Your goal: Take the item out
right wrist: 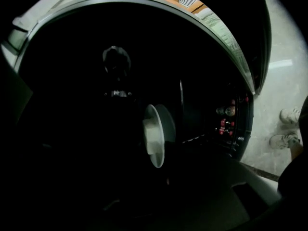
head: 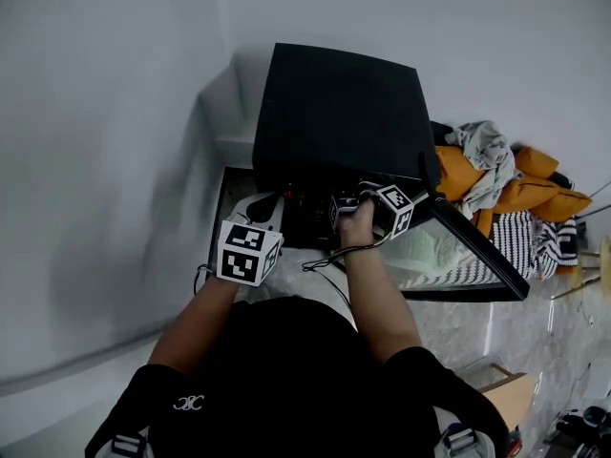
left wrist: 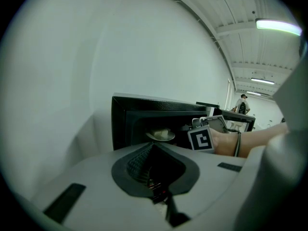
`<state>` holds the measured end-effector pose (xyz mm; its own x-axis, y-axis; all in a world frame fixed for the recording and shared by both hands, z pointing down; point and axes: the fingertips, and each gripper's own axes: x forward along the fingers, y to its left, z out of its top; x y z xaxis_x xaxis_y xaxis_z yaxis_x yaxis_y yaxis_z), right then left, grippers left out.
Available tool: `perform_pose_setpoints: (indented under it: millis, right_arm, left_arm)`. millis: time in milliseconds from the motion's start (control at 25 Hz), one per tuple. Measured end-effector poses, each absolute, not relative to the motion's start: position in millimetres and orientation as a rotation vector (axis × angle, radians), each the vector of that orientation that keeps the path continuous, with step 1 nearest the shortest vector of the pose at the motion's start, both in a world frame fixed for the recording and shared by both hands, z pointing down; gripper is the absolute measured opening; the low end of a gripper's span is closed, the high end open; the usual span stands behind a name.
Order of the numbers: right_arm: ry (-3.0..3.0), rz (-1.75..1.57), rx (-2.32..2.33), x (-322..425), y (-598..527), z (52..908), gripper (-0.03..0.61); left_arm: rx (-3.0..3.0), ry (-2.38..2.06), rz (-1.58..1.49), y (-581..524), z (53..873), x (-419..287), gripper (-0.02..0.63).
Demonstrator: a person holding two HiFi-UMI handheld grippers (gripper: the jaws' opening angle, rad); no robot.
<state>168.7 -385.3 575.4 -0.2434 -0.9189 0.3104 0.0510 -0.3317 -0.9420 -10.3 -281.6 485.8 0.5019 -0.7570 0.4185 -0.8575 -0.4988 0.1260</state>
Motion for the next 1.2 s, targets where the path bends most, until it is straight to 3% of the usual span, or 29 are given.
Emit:
perform_pose_setpoints:
  millis: [280,440,560,1080,1200]
  right_arm:
    - [1.118,-1.711,-1.297,168.6,-387.3,578.8,0.142]
    - [1.098,-1.745,-1.371,170.2,-383.3,590.3,0.039]
    - [1.096,-1.751,-1.391,171.1,-381.6,593.1,0.015]
    - [1.122,-1.757,-1.337,167.8,-372.4,590.1,0.009]
    - [1.090,-1.758,-1.328,167.1,-379.0,582.6,0.082]
  left_arm:
    - [2.415,-1.359,0.433,-278.4,487.1,-15.7,-0.002]
    - [2.412,-1.351,0.428,-276.1,487.8,-16.2,-0.002]
    - [2.416,-1.344,0.430,-273.6,488.2,-16.1,-0.002]
    - [2.416,-1.326,0.416,-276.3,489.4,-17.0,-0.002]
    - [2.420,-1.314,0.417,-277.7,490.1,-13.6,-0.002]
